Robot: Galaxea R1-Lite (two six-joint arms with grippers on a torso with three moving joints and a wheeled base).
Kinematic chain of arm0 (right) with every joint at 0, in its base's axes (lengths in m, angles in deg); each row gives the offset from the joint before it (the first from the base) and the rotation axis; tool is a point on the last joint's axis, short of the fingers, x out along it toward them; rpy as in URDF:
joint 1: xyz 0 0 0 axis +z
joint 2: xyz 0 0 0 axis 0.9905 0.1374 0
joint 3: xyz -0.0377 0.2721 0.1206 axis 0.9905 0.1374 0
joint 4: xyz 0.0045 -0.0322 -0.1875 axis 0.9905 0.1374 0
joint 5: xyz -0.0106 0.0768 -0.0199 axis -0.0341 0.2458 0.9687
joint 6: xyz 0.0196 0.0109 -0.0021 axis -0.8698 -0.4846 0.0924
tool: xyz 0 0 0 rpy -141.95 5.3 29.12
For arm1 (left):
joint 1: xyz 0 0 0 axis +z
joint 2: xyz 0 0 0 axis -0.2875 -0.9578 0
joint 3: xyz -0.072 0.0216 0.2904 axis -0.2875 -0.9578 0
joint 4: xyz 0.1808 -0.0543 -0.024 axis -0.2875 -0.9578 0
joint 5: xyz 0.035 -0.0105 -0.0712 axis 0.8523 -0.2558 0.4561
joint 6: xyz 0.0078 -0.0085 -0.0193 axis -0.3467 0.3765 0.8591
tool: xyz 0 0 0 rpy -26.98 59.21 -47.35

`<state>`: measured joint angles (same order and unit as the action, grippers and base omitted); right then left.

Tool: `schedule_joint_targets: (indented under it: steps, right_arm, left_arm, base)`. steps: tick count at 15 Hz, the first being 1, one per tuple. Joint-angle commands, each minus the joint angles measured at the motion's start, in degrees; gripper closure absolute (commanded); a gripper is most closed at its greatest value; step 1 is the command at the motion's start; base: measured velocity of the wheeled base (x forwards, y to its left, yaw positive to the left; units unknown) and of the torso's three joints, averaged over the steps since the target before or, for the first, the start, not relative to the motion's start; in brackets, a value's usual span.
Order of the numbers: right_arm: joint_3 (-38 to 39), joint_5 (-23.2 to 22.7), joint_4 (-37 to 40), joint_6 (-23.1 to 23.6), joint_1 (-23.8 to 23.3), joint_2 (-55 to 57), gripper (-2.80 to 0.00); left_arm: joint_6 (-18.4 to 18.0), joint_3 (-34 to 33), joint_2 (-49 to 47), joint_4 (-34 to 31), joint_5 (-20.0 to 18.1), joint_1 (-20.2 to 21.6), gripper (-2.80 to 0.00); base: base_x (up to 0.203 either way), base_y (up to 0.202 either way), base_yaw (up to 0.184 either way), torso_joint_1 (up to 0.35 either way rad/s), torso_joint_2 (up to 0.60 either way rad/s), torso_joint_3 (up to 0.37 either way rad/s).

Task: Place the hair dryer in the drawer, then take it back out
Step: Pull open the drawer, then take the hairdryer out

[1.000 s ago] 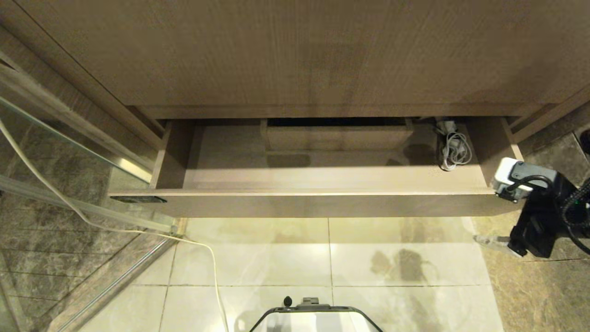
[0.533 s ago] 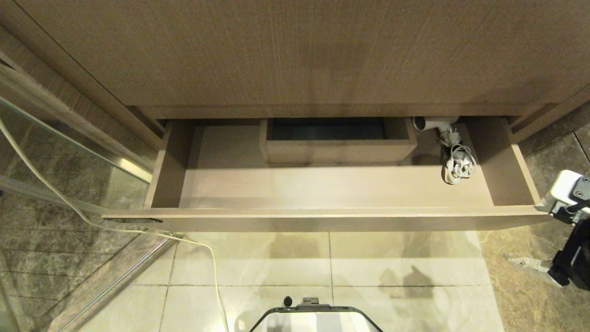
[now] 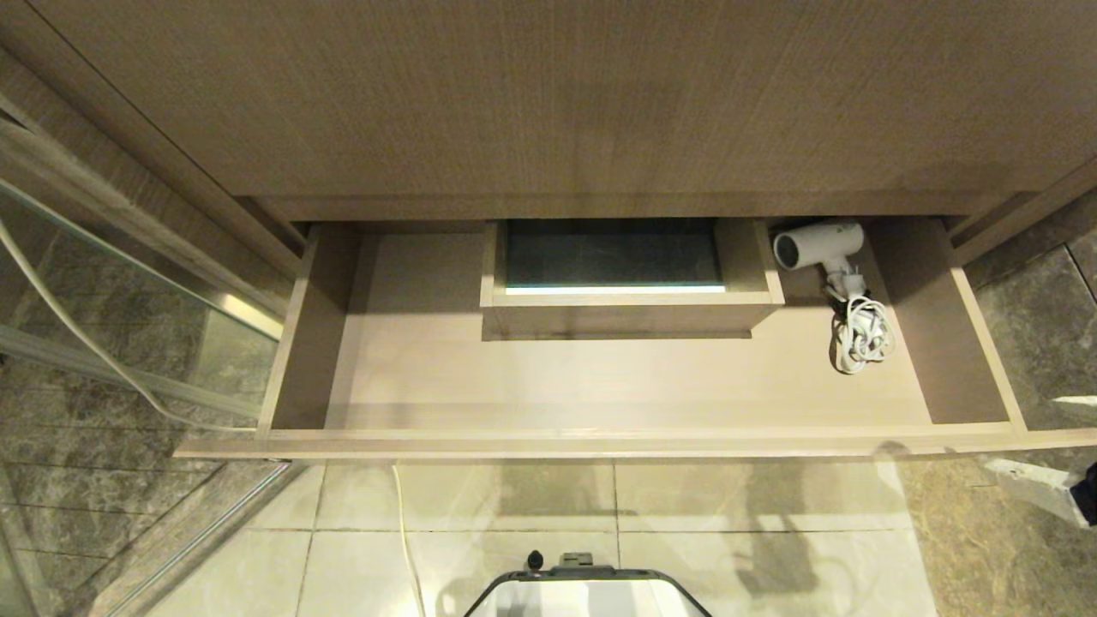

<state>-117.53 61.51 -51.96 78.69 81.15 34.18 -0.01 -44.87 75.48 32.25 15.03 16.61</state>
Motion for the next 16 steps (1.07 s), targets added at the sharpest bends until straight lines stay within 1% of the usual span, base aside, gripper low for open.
schedule_joint_targets:
  steps: [1, 3, 5, 7, 10, 12, 14, 15, 16]
  right_arm:
    - [0.01, 0.22, 2.24, -1.21, -0.45, -0.37, 0.0]
    - [-0.53, 0.46, 2.68, -0.98, -0.47, 0.31, 0.0]
    - [-3.01, 1.39, 1.91, -1.14, -0.92, 6.19, 0.0]
    - [-8.15, 3.2, 0.58, -1.34, -2.33, 16.43, 0.0]
    - [-17.06, 4.53, -2.41, -1.46, -5.28, 30.68, 0.0]
    - [-22.45, 4.94, -4.92, -1.46, -7.74, 38.49, 0.0]
    - [-26.85, 5.18, -6.85, -1.41, -10.36, 43.26, 0.0]
    - [-28.96, 5.23, -7.26, -1.38, -10.8, 46.5, -2.8]
    - [-31.91, 5.53, -7.6, -1.33, -11.4, 50.52, -2.8]
  left_arm:
    - [0.0, -0.09, 0.0, 0.0, 0.01, 0.01, 0.0]
    - [0.0, -0.09, 0.0, 0.0, 0.01, 0.01, 0.0]
    - [0.0, -0.09, 0.0, 0.0, 0.01, 0.01, 0.0]
    - [0.0, -0.09, 0.0, 0.0, 0.01, 0.01, 0.0]
    - [0.0, -0.09, 0.0, 0.0, 0.01, 0.01, 0.0]
    - [0.0, -0.09, 0.0, 0.0, 0.01, 0.01, 0.0]
    - [0.0, -0.09, 0.0, 0.0, 0.01, 0.01, 0.0]
    - [0.0, -0.09, 0.0, 0.0, 0.01, 0.01, 0.0]
    - [0.0, -0.09, 0.0, 0.0, 0.01, 0.01, 0.0]
  base:
    - [0.0, 0.0, 0.0, 0.0, 0.0, 0.0]
    - [0.0, 0.0, 0.0, 0.0, 0.0, 0.0]
    - [0.0, 0.0, 0.0, 0.0, 0.0, 0.0]
    - [0.0, 0.0, 0.0, 0.0, 0.0, 0.0]
    - [0.0, 0.0, 0.0, 0.0, 0.0, 0.0]
    - [0.0, 0.0, 0.0, 0.0, 0.0, 0.0]
    - [0.0, 0.0, 0.0, 0.0, 0.0, 0.0]
    - [0.0, 0.0, 0.0, 0.0, 0.0, 0.0]
    - [0.0, 0.0, 0.0, 0.0, 0.0, 0.0]
